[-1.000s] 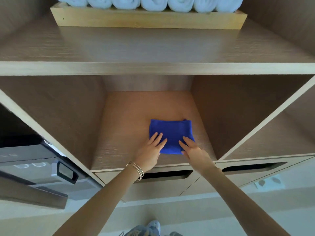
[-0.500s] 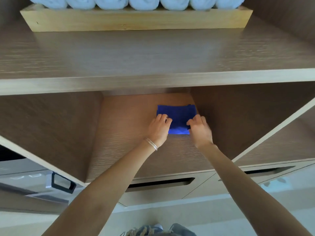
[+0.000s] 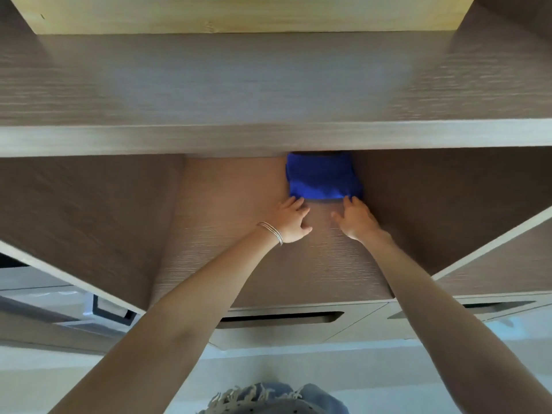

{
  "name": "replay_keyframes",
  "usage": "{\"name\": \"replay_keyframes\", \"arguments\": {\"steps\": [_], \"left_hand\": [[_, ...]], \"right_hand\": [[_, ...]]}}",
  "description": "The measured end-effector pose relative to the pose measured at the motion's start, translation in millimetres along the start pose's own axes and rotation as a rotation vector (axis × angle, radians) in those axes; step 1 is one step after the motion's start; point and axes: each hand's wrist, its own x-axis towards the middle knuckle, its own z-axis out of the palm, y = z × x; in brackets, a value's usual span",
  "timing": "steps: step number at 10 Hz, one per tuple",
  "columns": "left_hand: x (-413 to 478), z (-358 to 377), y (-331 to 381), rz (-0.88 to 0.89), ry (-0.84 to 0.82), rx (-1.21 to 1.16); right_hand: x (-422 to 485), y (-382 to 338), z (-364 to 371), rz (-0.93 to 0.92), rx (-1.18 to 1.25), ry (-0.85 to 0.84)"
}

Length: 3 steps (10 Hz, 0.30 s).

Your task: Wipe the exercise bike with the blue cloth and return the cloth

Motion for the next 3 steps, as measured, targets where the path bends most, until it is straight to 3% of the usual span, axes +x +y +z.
{"name": "replay_keyframes", "arguments": {"steps": [1,3], "left_hand": [[-5,-7,2,0.015,0.066,-0.042],[-46,-13,8,-0.076,0.027,0.035]], "right_hand": [[-3,1,-2,-0.038,0.019,0.033],[-40,7,-9,-0.157,-0.051,0.069]]}}
